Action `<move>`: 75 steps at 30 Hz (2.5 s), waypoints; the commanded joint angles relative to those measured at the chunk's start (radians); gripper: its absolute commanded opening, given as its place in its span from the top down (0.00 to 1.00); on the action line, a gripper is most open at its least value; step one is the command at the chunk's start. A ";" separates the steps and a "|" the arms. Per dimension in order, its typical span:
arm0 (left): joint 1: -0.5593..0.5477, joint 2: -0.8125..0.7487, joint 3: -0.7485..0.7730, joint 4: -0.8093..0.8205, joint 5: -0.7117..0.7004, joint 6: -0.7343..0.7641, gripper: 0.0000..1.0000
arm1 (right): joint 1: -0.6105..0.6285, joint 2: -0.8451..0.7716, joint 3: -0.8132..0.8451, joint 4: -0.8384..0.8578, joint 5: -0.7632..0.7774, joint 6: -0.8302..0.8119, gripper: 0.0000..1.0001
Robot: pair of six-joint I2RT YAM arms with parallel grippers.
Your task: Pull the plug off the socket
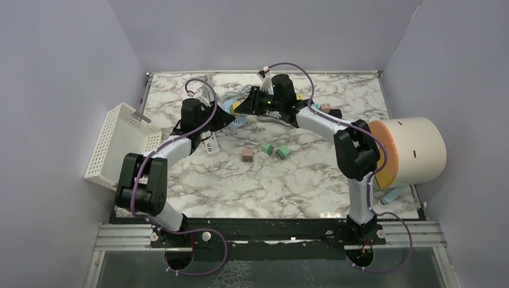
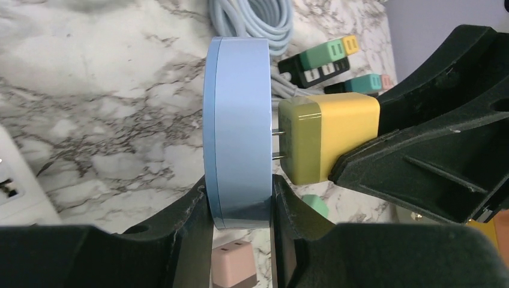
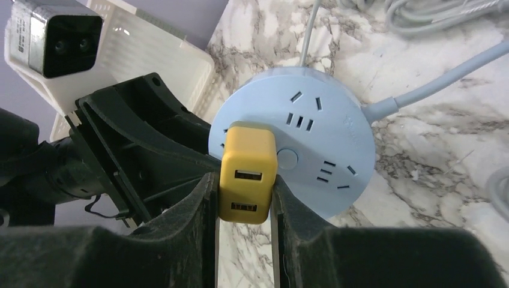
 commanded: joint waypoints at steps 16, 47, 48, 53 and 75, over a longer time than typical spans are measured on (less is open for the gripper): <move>0.043 0.097 0.113 -0.008 -0.224 0.077 1.00 | -0.063 -0.454 -0.355 -0.098 -0.177 -0.252 0.99; 0.035 0.365 0.653 -0.361 -0.157 0.368 0.01 | -0.050 -0.324 -0.531 -0.527 -0.199 -0.523 0.82; 0.035 0.326 0.636 -0.360 -0.162 0.351 0.01 | -0.050 -0.290 -0.503 -0.544 -0.204 -0.530 0.80; 0.035 0.220 0.578 -0.373 -0.167 0.303 0.01 | -0.050 -0.130 -0.348 -0.620 -0.249 -0.553 0.68; 0.041 0.062 0.386 -0.329 -0.034 0.350 0.01 | -0.188 0.151 0.485 -0.655 0.425 -0.922 0.00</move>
